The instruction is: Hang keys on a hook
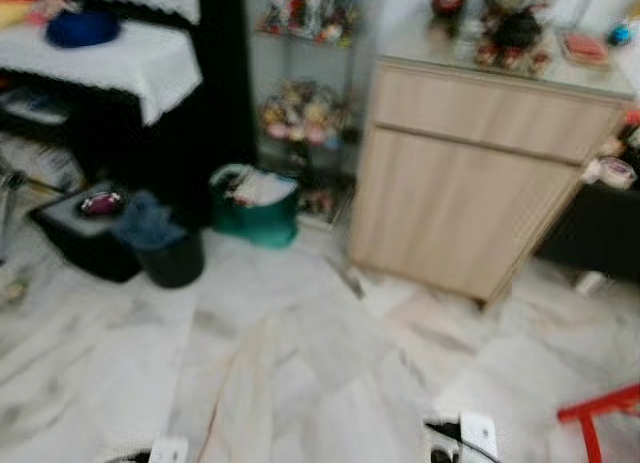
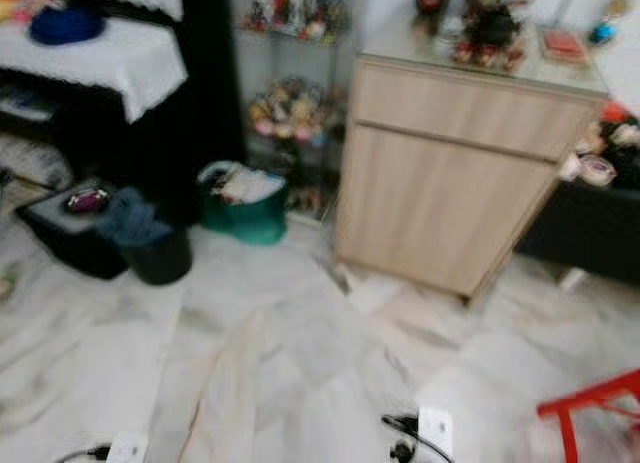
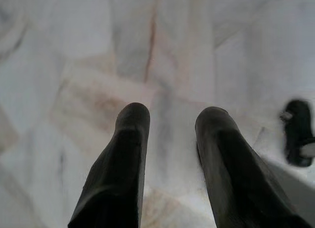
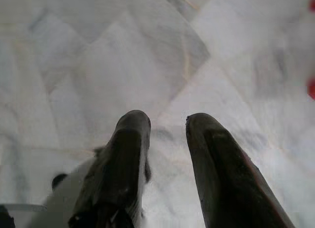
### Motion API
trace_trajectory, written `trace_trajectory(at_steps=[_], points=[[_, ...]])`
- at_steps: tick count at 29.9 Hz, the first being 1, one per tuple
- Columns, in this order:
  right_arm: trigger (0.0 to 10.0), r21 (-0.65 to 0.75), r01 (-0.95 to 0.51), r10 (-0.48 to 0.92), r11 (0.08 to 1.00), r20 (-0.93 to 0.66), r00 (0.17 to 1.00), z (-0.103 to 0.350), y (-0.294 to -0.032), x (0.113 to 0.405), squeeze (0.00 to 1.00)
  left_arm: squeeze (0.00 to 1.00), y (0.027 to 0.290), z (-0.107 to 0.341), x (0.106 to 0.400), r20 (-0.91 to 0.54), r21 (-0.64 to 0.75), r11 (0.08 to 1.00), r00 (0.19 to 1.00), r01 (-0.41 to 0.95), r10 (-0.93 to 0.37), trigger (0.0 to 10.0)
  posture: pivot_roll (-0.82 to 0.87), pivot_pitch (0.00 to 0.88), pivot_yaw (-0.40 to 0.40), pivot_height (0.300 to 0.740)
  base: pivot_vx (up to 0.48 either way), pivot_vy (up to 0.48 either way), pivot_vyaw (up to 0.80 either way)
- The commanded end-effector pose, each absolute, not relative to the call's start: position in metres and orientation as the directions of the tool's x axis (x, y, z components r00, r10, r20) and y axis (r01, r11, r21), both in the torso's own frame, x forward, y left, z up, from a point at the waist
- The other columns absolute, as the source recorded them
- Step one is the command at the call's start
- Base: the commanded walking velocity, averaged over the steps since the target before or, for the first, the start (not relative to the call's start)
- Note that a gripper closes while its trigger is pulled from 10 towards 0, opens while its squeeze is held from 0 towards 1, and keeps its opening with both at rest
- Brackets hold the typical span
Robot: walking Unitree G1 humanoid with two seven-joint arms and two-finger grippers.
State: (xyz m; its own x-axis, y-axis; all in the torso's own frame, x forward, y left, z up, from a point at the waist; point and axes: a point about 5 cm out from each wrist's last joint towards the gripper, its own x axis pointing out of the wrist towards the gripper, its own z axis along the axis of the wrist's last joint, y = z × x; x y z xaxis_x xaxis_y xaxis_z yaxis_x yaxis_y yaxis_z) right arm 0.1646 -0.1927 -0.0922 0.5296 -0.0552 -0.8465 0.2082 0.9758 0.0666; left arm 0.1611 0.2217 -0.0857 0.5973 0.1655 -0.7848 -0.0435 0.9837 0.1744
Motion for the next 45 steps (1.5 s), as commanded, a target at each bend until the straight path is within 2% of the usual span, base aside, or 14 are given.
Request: trace_trajectory(at_steps=[1, 18, 33, 45], points=[[10.0, 0.082, 0.221, -0.052, 0.972, -0.84, 0.541, -0.0909, -0.1907, 0.1682, 0.0, 0.0, 0.2274, -0.0886, 0.1514, -0.8, 0.191, 0.98, 0.571, -0.048, 0.184, 10.0, 0.03, 0.027, -0.013, 0.74, 0.0, 0.0, -0.76], [10.0, 0.079, 0.214, -0.051, 0.974, -0.839, 0.542, -0.0906, -0.1912, 0.1687, 0.0, 0.0, 0.2246, -0.0891, 0.1513, -0.8, 0.18, 0.983, 0.575, -0.043, 0.172, 10.0, 0.03, 0.028, -0.017, 0.74, 0.0, 0.0, -0.75], [10.0, 0.097, 0.235, -0.052, 0.967, -0.831, 0.554, -0.091, -0.1848, 0.1691, 0.0, 0.0, 0.2321, -0.0863, 0.1542, -0.797, 0.191, 0.981, 0.579, -0.031, 0.174, 10.0, 0.04, 0.019, 0.019, 0.74, 0.0, 0.0, 0.0], [10.0, 0.097, 0.244, -0.057, 0.965, -0.83, 0.555, -0.0906, -0.1847, 0.17, 0.0, 0.0, 0.2309, -0.0844, 0.1592, -0.787, 0.201, 0.979, 0.594, -0.011, 0.169, 10.0, 0.04, 0.02, 0.017, 0.74, 0.0, 0.0, 0.0]])
